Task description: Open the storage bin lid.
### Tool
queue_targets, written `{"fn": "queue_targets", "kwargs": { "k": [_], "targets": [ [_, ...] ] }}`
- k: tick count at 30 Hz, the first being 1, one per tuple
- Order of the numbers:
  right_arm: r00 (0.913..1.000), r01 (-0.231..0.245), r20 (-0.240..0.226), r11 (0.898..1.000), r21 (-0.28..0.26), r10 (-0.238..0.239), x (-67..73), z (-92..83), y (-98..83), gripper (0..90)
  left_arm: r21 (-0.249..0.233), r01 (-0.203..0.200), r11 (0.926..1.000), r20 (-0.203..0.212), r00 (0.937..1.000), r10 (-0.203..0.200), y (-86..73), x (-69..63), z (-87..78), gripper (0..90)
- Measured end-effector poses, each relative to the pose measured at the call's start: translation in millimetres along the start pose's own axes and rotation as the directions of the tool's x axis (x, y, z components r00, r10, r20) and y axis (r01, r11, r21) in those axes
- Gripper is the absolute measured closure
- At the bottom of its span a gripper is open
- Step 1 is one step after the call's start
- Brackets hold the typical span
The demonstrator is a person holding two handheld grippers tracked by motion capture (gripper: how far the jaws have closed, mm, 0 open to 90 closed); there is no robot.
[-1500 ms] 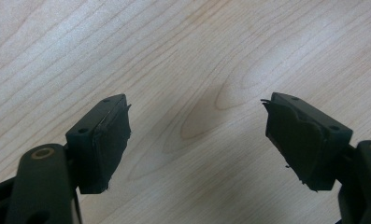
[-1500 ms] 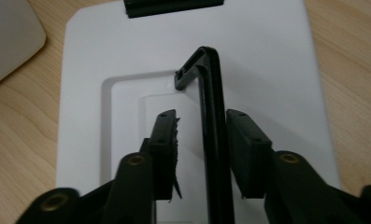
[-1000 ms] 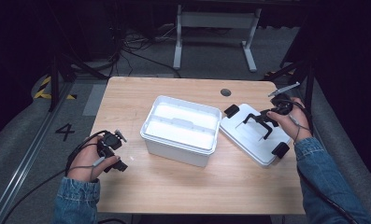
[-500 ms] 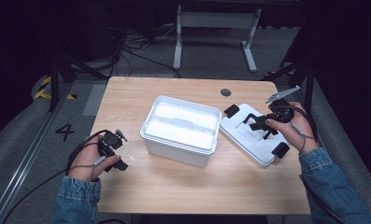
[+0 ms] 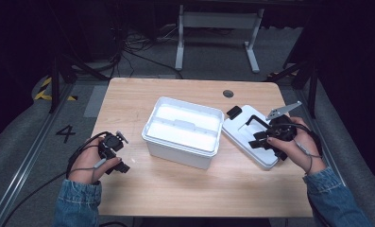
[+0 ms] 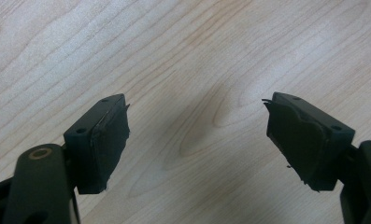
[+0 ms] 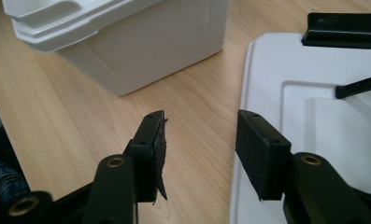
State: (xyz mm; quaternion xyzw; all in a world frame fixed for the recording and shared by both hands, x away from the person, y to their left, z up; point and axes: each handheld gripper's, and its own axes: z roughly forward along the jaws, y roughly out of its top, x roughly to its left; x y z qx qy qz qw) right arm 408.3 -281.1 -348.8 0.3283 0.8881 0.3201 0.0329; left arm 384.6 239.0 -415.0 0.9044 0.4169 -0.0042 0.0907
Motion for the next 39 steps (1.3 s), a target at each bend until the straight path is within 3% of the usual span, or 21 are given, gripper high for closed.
{"fn": "queue_targets", "kwargs": {
  "k": [19,24,25,30,39],
  "targets": [
    [0.9974,0.013,-0.07,1.0,-0.008,-0.013,26.8,28.5,-38.9,51.6,0.014,-0.007,0.9999,-0.003,1.0,0.007,4.7,-3.4,2.8,21.7],
    [0.9963,0.015,-0.085,1.0,0.023,-0.013,30.5,42.9,-48.4,51.3,0.013,-0.02,0.9997,-0.017,0.9996,0.02,5.8,-3.2,3.3,21.8],
    [0.9959,0.014,-0.09,1.0,0.021,-0.012,31.4,45.3,-50.0,51.3,0.018,-0.011,0.9998,0.0,0.9999,0.011,5.7,-3.9,3.9,21.7],
    [0.9942,0.016,-0.107,0.999,0.052,-0.011,35.4,59.5,-57.5,51.2,0.018,-0.012,0.9998,0.0,0.9999,0.012,6.7,-5.0,5.7,21.7],
    [0.9946,0.042,-0.099,0.994,0.102,-0.031,41.2,77.4,-63.5,49.9,0.028,-0.023,0.9993,-0.005,0.9997,0.023,8.0,-4.2,7.2,21.7]
  ]
}}
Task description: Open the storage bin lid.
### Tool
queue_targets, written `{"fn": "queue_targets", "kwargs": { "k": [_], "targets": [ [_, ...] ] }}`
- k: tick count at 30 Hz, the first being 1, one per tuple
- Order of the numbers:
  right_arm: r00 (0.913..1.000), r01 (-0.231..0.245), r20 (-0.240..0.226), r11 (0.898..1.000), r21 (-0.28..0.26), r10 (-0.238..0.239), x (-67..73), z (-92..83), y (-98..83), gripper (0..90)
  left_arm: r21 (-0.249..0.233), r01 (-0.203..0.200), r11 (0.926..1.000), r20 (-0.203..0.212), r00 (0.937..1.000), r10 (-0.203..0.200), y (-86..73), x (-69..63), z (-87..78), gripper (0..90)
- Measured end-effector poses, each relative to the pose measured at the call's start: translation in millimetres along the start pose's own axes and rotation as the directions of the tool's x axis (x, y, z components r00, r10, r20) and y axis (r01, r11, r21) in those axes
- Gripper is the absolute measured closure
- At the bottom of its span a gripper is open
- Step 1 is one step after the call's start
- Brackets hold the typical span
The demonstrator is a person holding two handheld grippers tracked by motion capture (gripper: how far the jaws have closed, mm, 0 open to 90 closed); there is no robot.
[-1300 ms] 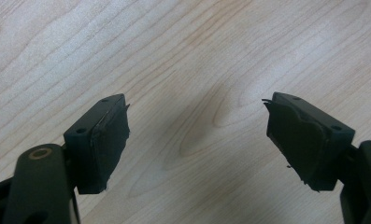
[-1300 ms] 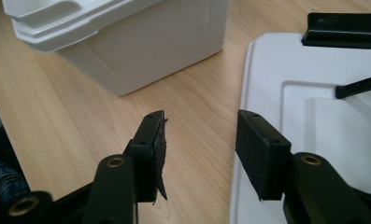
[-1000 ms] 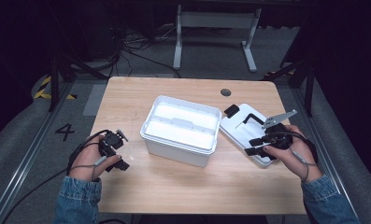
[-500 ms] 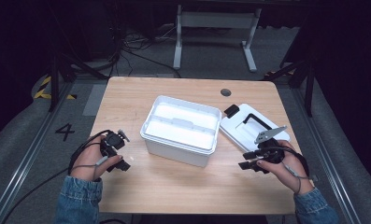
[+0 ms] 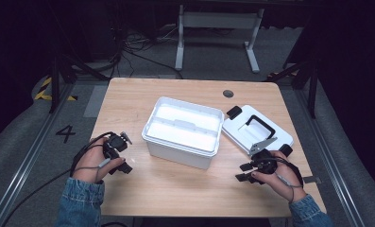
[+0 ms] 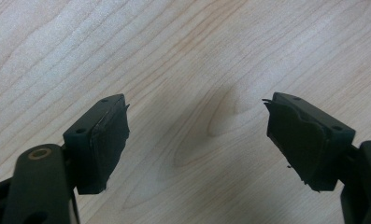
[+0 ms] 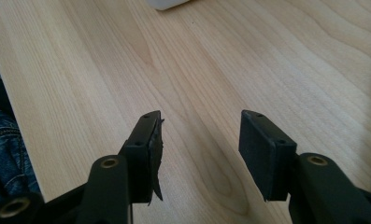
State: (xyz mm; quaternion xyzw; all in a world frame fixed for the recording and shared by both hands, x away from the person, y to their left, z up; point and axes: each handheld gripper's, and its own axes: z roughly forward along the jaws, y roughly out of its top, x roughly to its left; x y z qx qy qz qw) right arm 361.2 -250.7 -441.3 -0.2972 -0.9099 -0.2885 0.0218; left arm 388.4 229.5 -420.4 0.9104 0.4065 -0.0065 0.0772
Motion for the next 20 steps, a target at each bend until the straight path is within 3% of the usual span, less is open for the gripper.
{"fn": "queue_targets", "kwargs": {
  "k": [7,20],
  "targets": [
    [0.9984,0.057,0.005,0.998,0.005,-0.057,6.7,14.6,0.5,47.2,0.001,0.005,1.0,0.013,0.9999,-0.005,0.6,-0.6,1.5,21.6],
    [0.9946,0.103,0.015,0.995,0.008,-0.103,9.6,21.4,0.6,45.2,-0.003,0.001,1.0,0.007,1.0,-0.001,0.1,0.1,0.5,21.4]
  ]
}}
